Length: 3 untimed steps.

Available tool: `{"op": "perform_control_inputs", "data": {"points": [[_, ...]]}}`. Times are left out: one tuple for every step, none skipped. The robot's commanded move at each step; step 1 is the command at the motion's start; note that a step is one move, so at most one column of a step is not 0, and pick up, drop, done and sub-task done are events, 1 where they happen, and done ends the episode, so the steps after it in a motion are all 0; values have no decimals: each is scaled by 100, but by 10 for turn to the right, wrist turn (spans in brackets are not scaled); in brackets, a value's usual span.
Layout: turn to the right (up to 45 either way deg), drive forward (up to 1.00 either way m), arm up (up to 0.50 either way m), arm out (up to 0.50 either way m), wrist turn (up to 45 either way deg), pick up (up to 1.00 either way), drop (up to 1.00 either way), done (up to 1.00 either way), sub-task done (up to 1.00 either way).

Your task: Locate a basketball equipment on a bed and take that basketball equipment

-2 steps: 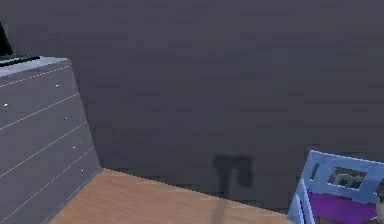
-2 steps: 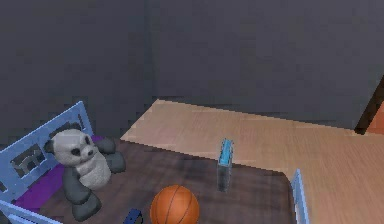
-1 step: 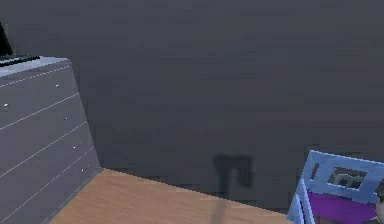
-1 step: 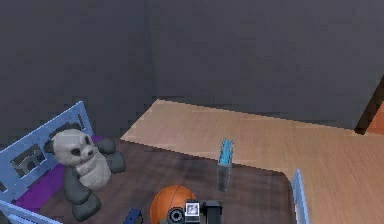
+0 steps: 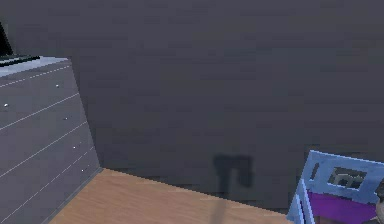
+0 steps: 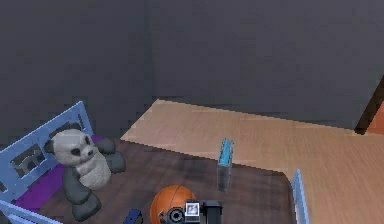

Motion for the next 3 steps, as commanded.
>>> {"op": "perform_control_inputs", "data": {"points": [[0, 0, 0, 0, 450, 0, 0, 0, 0], [0, 0, 0, 0, 450, 0, 0, 0, 0], [0, 0, 0, 0, 300, 0, 0, 0, 0]]}}
